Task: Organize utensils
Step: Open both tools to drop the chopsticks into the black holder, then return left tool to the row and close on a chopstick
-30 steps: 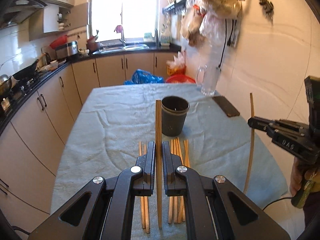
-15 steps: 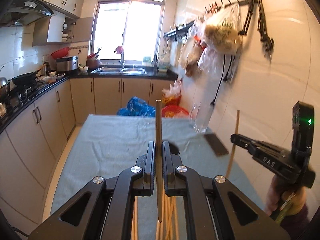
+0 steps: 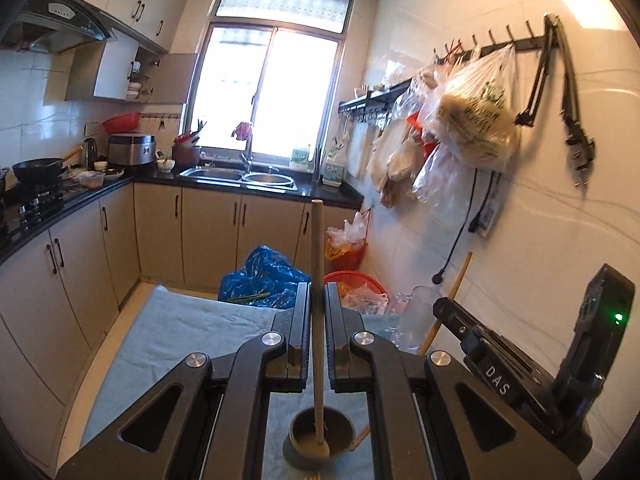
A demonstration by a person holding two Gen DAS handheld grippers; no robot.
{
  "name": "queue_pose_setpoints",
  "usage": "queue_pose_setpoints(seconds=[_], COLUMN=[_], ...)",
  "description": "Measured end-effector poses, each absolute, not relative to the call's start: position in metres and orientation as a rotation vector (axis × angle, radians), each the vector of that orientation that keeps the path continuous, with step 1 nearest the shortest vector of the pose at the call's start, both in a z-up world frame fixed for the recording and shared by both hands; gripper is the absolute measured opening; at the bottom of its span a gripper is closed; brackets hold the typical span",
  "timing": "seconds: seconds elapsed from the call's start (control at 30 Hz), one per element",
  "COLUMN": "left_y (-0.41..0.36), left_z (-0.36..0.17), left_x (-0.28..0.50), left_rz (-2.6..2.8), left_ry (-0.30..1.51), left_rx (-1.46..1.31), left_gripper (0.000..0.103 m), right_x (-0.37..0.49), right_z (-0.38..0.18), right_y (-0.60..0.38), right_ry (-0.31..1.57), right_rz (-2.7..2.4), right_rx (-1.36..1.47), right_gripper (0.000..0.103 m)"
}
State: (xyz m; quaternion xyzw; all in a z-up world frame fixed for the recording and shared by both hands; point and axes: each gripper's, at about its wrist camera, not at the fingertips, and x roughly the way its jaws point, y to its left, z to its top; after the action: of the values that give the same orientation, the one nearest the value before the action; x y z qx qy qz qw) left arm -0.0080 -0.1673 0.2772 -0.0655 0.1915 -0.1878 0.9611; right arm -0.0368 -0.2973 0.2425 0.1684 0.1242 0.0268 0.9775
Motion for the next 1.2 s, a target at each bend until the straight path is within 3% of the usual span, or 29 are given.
queue_pose_setpoints(seconds=[0.4, 0.47, 0.57, 0.63, 0.7, 0.73, 1.03, 1.2], left_y=[-0.201, -0.2, -0.197, -0.195, -0.191, -0.188, -0.153, -0.118], left_z=[0.191, 0.187, 0.191, 0.197, 0.204, 0.208, 0.243, 0.248], left_x=[0.05, 0.049, 0.04, 0.032, 0.024, 0.019, -0.032, -0.077], left_rz=[-0.351, -0.35, -0.336, -0.335, -0.341, -0.339, -0.302, -0.262], left_ry=[0.629, 0.634, 0.597, 0.578, 0.567, 0.56, 0.496, 0.461], left_rx=[-0.094, -0.09, -0.077, -0.07, -0.075, -0.077, -0.061, -0.037], left_gripper=[0.008, 0.026, 0.044, 0.051, 0.056, 0.057, 0.06, 0.071], right_x=[0.018, 0.02, 0.022, 0.021, 0.019, 0.017, -0.019, -0.061], right_z=[0.158, 0.15, 0.146, 0.146, 0.147, 0.149, 0.172, 0.188], right_y=[-0.31, -0.315, -0.321, -0.322, -0.322, -0.323, -0.321, -0.317], right_ry=[0.508, 0.525, 0.536, 0.539, 0.534, 0.526, 0.508, 0.522], right_rz=[0.048, 0.052, 0.039, 0.041, 0.032, 0.028, 0.024, 0.011], right_rx=[0.398, 0.415, 0.427, 0.427, 0.419, 0.415, 0.401, 0.36], right_gripper=[0.008, 0.008, 0.009, 0.02, 0.044, 0.047, 0.051, 0.064])
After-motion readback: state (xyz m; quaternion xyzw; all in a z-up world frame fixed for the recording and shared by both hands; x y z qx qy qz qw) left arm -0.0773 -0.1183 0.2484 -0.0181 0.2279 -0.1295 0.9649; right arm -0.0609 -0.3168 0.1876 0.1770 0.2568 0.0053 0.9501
